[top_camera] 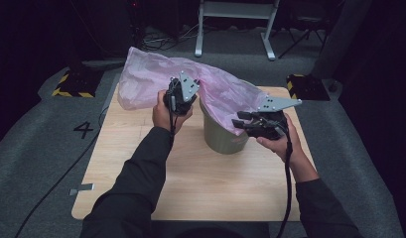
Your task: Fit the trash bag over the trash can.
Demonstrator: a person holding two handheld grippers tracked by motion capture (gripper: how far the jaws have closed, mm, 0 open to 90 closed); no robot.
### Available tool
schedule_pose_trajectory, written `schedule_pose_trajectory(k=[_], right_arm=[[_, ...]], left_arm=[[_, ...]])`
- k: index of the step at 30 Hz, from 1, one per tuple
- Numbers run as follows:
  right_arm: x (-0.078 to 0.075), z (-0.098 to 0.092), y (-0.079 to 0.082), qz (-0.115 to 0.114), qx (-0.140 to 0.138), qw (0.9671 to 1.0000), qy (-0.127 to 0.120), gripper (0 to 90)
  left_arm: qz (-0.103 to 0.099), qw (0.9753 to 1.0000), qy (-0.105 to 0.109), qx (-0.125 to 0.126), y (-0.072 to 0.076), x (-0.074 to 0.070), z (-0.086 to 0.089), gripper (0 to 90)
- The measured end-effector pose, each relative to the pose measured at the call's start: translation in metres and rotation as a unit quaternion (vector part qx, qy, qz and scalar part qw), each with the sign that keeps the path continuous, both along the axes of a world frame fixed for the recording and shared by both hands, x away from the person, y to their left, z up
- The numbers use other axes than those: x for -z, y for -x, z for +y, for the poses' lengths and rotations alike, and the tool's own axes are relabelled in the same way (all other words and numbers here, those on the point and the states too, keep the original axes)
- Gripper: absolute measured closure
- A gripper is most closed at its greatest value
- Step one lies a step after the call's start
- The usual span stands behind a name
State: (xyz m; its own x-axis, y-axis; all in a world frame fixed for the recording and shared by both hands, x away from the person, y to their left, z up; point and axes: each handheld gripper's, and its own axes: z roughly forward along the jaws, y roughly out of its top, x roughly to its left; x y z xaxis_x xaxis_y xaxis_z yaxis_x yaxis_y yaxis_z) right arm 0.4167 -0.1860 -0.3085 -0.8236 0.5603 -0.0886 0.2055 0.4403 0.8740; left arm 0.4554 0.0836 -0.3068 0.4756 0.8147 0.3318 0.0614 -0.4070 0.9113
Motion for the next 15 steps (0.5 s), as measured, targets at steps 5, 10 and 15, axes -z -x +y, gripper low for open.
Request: schedule_pose_trajectory(k=[5,10,15], right_arm=[[0.004,0.009,-0.003,-0.013,0.014,0.9986,0.05,81.9],[0.001,0.005,-0.008,-0.019,0.023,0.9989,0.037,89.7],[0.001,0.002,-0.017,-0.015,0.044,0.9981,0.04,90.0]], left_arm=[[-0.003,0.9999,0.003,0.012,0.005,-0.001,0.001,89.2],[-0.004,0.9995,0.01,0.029,0.012,-0.001,-0.001,89.2],[-0.008,0.9994,0.002,0.034,0.017,0.0,-0.003,89.2]])
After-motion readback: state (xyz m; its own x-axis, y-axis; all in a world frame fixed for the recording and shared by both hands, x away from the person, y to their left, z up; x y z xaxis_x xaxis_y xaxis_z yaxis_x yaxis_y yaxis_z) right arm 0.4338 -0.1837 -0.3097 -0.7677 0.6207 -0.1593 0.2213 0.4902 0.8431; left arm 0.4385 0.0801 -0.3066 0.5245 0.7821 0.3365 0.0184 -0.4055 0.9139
